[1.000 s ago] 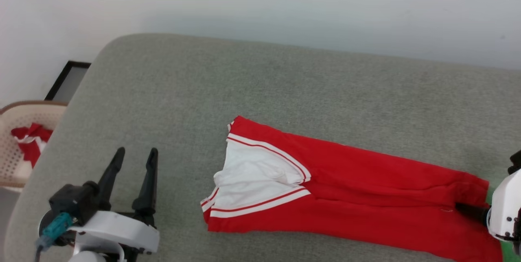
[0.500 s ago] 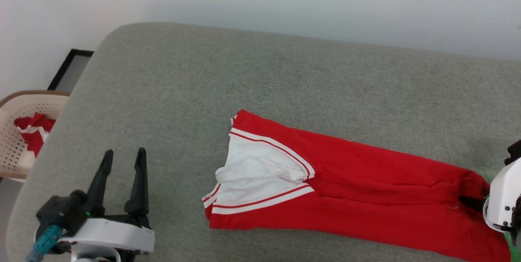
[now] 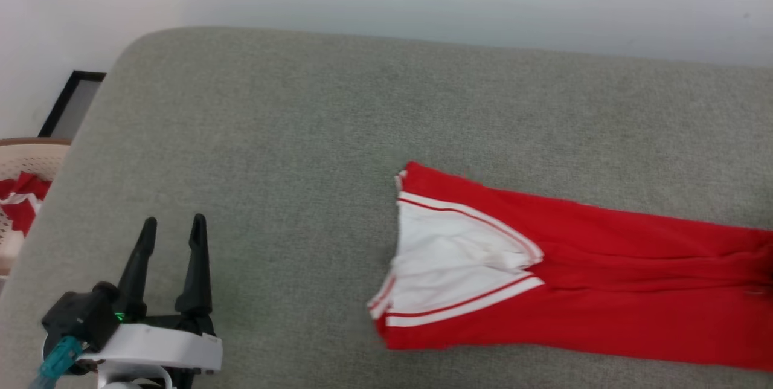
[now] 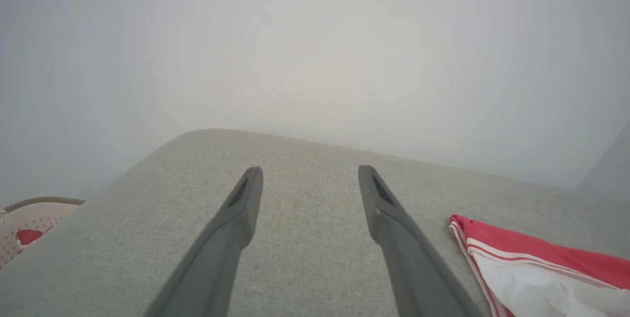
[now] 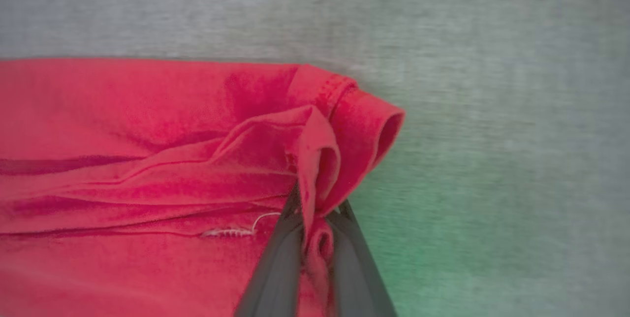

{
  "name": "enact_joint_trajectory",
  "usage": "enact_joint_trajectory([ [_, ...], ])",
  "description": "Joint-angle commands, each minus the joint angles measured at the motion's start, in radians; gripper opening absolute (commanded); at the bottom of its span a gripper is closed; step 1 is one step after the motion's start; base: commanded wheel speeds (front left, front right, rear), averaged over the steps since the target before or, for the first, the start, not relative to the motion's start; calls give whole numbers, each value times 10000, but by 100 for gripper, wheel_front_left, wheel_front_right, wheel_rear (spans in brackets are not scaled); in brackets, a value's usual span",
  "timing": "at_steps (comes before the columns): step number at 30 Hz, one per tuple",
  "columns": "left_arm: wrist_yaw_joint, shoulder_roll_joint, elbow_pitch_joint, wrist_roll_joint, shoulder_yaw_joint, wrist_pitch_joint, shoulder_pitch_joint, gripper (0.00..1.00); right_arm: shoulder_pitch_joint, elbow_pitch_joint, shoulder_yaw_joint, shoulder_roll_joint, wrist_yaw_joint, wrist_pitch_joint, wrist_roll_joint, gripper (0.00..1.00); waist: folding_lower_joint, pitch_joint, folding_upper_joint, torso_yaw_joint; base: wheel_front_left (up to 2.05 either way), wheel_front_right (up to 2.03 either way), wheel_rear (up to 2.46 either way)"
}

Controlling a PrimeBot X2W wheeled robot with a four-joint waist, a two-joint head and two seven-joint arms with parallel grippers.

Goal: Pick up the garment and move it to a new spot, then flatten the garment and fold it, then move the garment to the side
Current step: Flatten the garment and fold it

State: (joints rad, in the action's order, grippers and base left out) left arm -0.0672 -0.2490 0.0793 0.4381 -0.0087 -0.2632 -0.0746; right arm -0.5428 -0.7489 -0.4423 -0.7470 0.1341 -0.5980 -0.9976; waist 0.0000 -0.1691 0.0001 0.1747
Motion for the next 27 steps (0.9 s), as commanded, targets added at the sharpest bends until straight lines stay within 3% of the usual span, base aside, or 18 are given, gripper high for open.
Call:
enact_joint_trajectory([
  [1,-42,34,14,-73,32,-8,-35,100,-34,-169,8,-128,-64,22,89,0,0,-80,-1,-82,0,0,0],
  [6,-175,180,114,-257,195,-8,-98,100,-472,-389,-106,-304,-42,-60,278,0,0,-112,-1,-301,0,0,0],
  [9,-230,296,153,-306,312,-8,-40,100,-498,103,-374,-317,-42,-213,199,0,0,6,-1,-422,0,0,0],
  [18,-354,482,238,-395,508,-8,342,100,-110,3532,-1034,-131,-41,-750,-495,0,0,446,-1,-697,0,0,0],
  [22,-402,592,288,-454,427,-8,327,100,-240,4754,-1255,332,-39,-960,-320,0,0,537,-1,-638,0,0,0],
  [27,-489,698,452,-458,209,-8,91,100,-589,5169,-1727,1193,-39,-1137,77,0,0,583,-1,-353,0,0,0],
])
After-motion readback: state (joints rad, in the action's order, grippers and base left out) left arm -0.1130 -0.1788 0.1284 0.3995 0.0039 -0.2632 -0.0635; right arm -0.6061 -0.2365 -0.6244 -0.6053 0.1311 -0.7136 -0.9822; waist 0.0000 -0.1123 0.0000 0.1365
